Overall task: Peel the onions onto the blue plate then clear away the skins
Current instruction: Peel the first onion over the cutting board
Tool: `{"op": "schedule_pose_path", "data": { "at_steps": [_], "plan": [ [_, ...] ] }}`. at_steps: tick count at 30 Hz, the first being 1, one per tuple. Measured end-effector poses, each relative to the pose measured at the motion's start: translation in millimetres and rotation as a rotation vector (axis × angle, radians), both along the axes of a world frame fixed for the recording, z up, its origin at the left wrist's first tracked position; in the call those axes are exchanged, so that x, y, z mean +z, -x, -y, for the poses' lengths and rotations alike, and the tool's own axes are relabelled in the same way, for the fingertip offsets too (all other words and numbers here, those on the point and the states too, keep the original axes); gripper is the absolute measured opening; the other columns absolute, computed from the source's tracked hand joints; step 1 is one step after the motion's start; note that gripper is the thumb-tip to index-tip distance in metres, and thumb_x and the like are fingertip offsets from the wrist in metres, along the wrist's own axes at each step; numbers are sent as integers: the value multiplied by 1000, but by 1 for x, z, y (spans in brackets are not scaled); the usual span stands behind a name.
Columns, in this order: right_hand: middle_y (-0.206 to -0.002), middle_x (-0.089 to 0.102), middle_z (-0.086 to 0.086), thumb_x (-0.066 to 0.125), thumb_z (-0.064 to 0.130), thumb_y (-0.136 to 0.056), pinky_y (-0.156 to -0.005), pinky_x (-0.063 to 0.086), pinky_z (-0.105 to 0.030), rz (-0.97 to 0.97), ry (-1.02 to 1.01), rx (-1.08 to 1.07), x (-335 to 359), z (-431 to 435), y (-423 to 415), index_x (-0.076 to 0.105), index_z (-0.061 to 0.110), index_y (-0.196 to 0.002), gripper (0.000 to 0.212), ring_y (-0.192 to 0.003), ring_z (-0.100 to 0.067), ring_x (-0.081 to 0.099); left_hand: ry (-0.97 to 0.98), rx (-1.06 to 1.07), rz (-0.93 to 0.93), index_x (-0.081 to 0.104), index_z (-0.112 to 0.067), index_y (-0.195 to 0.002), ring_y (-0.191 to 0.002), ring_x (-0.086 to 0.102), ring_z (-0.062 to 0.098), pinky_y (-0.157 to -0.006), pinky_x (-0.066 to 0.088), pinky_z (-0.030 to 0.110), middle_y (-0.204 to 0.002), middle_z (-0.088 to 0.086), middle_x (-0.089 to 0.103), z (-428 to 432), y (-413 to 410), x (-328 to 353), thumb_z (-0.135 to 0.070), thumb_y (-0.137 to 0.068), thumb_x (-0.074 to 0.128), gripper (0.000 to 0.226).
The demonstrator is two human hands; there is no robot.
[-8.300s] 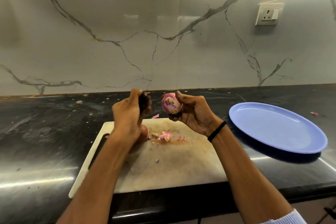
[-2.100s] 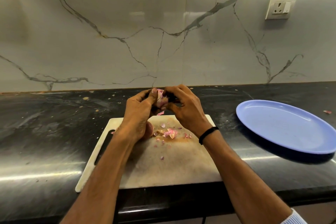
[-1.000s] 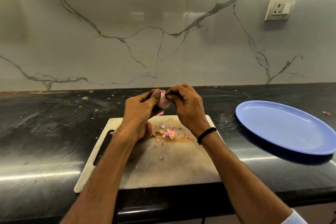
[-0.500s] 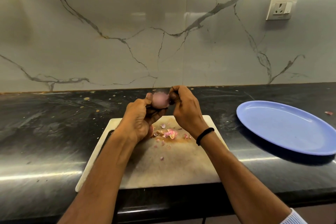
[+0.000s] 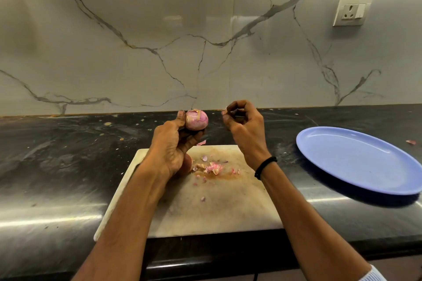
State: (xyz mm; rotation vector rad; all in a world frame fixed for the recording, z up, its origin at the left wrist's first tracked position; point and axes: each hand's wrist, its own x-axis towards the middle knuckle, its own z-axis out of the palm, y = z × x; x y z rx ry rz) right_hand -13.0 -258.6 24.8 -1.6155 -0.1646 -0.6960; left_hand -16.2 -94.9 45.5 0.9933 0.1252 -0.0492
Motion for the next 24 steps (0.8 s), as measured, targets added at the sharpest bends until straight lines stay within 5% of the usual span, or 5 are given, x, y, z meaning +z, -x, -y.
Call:
{"op": "schedule_pose_path", "data": {
  "at_steps": [5,11,18,24],
  "plan": [
    [-116,64,-6,72,8,-89,-91,57,-33,149,233,49,-3,-4,-1,65,21,-112,27,-105,-12,64,-92,51,61,69,-3,-105,-95,73,29,-71,63,33,-105,18,73,1,-1,-1,-22,-94,65,23],
    [-104,70,2,71,34,-87,-82,60,-34,58,270,68,-7,-15,-3,67,15,-113,33,-97,-11,68,-181,46,191,68,-5,-114,-98,72,26,-82,61,38,-110,14,72,2,0,-4,-11,-88,70,27],
    [-94,72,1,67,4,-91,-78,60,-29,70,185,25,-9,-10,-7,71,8,-102,12,-86,-11,69,-158,35,217,64,-6,-119,-91,73,25,-72,63,34,-112,13,69,6,4,-2,-3,-93,61,27],
    [-92,68,-1,59,-6,-94,-73,57,-27,-2,118,48,-9,-11,-9,64,17,-94,23,-83,-15,66,-120,-30,144,66,-6,-111,-107,67,33,-75,62,36,-116,17,68,6,8,0,-8,-103,46,22]
  ]
}}
